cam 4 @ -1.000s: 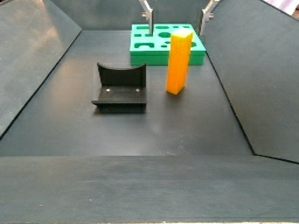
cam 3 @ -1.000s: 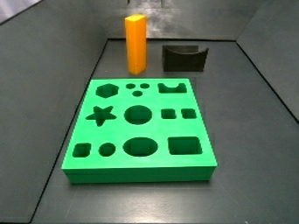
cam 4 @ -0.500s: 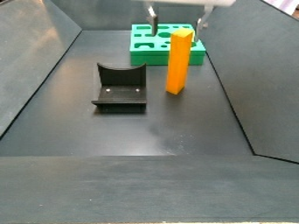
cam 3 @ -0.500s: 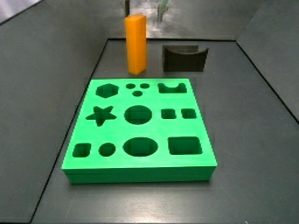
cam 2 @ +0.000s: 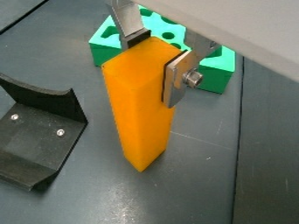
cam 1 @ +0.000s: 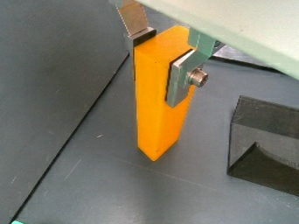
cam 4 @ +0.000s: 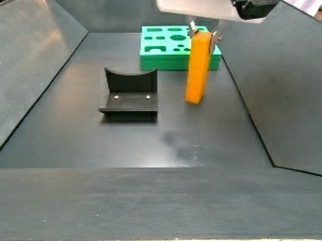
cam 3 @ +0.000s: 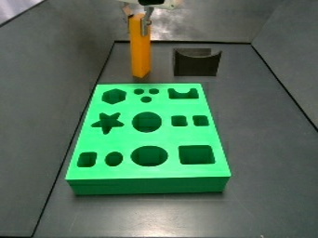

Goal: Pick up the rectangle object. Move up. Move to above the board. Insert the rectangle object.
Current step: Pick up the rectangle object.

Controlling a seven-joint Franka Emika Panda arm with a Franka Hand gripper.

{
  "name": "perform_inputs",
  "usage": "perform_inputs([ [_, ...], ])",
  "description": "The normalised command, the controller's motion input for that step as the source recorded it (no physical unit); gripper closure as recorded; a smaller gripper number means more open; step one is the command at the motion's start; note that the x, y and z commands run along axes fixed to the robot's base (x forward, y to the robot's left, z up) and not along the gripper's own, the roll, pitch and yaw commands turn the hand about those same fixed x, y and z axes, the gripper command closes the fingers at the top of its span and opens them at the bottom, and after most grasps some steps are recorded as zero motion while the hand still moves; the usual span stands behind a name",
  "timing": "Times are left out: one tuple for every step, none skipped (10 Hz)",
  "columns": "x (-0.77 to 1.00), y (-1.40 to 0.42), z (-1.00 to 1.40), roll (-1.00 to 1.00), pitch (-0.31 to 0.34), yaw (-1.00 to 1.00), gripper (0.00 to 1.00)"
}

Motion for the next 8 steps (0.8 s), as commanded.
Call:
perform_inputs([
  [0.00,0.00,0.00,0.00,0.000,0.00,1.00],
  [0.00,0.00,0.00,0.00,0.000,0.00,1.00],
  [0.00,0.00,0.00,0.00,0.000,0.00,1.00],
  [0.00,0.00,0.00,0.00,0.000,0.00,1.00],
  [0.00,0.00,0.00,0.00,0.000,0.00,1.00],
  [0.00,0.00,0.00,0.00,0.000,0.00,1.00],
  [0.00,0.00,0.00,0.00,0.000,0.00,1.00],
  [0.00,0.00,0.00,0.00,0.000,0.00,1.00],
])
